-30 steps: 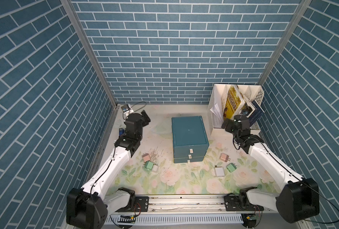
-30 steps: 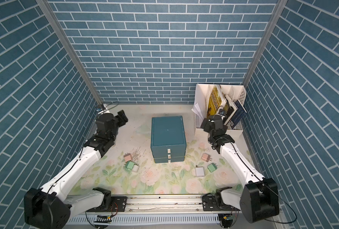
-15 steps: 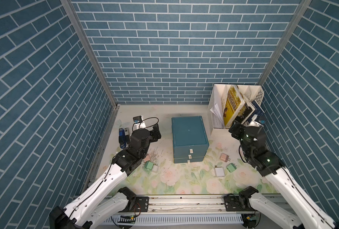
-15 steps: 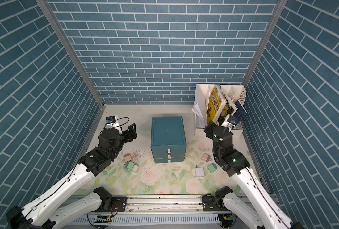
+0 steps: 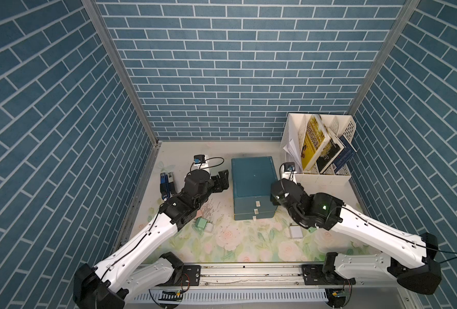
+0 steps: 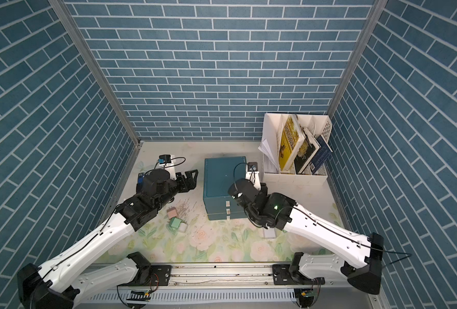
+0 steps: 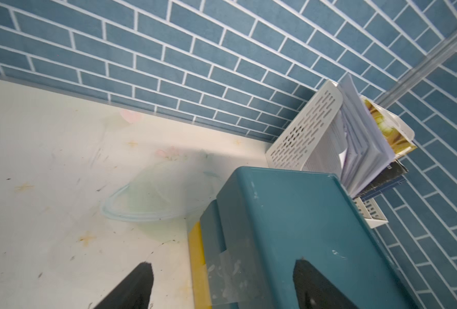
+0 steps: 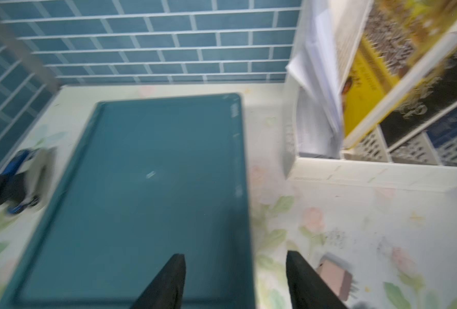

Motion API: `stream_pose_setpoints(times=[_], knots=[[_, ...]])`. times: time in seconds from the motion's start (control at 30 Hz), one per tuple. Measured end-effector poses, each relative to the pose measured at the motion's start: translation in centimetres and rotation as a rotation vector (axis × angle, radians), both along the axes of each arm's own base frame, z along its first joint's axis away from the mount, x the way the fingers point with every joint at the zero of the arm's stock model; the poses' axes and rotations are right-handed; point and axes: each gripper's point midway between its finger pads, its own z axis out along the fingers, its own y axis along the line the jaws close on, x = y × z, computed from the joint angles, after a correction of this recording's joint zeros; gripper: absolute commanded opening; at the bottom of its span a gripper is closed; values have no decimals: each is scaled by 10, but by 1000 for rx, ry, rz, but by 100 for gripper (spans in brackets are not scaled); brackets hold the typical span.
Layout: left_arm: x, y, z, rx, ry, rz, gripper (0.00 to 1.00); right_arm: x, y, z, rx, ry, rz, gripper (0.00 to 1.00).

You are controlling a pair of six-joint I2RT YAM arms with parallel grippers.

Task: Place the plugs into the drawer by color
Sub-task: Open the drawer in the storage box.

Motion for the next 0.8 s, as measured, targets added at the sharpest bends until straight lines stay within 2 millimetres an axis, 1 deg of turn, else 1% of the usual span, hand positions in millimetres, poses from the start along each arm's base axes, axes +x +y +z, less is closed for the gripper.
stream_pose_setpoints(times=[0.03, 0.1, 0.17, 0.23, 0.27, 0.37, 0.43, 0.53, 0.67, 0.8], knots=[[1, -6, 3, -13, 4, -19, 85, -15, 14, -2, 10, 12, 50, 64], [0, -17, 5, -31, 12, -53, 82, -32, 34, -11, 17, 41, 113, 65], [-3, -29, 4, -34, 30, -93, 79, -39, 52, -25, 29, 80, 140, 65], [-5, -39, 2, -29, 53, -126, 77, -41, 63, -41, 34, 115, 140, 64], [-6, -44, 1, -24, 66, -141, 77, -41, 66, -48, 34, 133, 133, 64], [-13, -50, -7, -7, 105, -173, 76, -38, 64, -63, 59, 181, 114, 64], [-18, -49, -13, 9, 135, -187, 76, -32, 57, -67, 96, 208, 98, 64], [-23, -49, -14, 24, 167, -203, 77, -24, 45, -70, 151, 243, 81, 64], [-26, -51, -13, 30, 183, -217, 76, -19, 39, -74, 206, 289, 77, 58], [-29, -51, -22, 46, 216, -229, 72, -11, 38, -77, 220, 308, 75, 46]])
